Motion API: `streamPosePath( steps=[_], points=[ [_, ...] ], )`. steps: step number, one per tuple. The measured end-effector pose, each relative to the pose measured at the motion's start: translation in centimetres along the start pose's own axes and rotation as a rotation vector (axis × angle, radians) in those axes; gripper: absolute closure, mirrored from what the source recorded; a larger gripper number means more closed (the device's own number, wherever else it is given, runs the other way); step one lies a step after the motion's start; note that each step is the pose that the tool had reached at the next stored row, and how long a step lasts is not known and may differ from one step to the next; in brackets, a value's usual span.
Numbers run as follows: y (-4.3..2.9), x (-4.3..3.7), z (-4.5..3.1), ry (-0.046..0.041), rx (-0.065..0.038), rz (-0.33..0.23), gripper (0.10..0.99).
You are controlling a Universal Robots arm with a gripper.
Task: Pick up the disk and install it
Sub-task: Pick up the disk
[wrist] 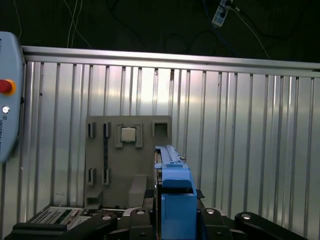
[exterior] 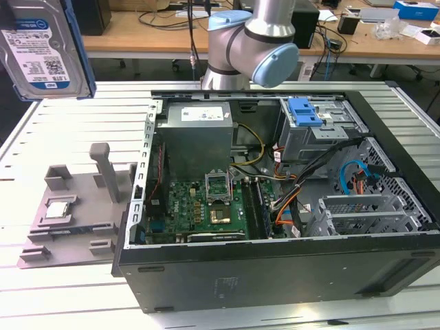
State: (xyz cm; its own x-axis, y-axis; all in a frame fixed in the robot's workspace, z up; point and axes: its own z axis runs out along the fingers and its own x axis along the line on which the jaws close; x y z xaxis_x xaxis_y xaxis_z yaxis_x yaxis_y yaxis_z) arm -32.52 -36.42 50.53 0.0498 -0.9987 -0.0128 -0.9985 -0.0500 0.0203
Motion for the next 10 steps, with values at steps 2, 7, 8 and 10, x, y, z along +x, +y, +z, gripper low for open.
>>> streamPosePath(
  steps=[2,7,8,10],
  points=[
    [-0.57,0.03,-0.01,-0.0001,0.0,0.0,0.718],
    [-2.66,0.13,-0.05,-0.0001,0.0,0.0,0.718],
    [-3.07,0.16,-0.06,-0.0001,0.0,0.0,0.718],
    [-3.68,0.19,-0.08,0.0,0.0,0.0,0.718]
  ],
)
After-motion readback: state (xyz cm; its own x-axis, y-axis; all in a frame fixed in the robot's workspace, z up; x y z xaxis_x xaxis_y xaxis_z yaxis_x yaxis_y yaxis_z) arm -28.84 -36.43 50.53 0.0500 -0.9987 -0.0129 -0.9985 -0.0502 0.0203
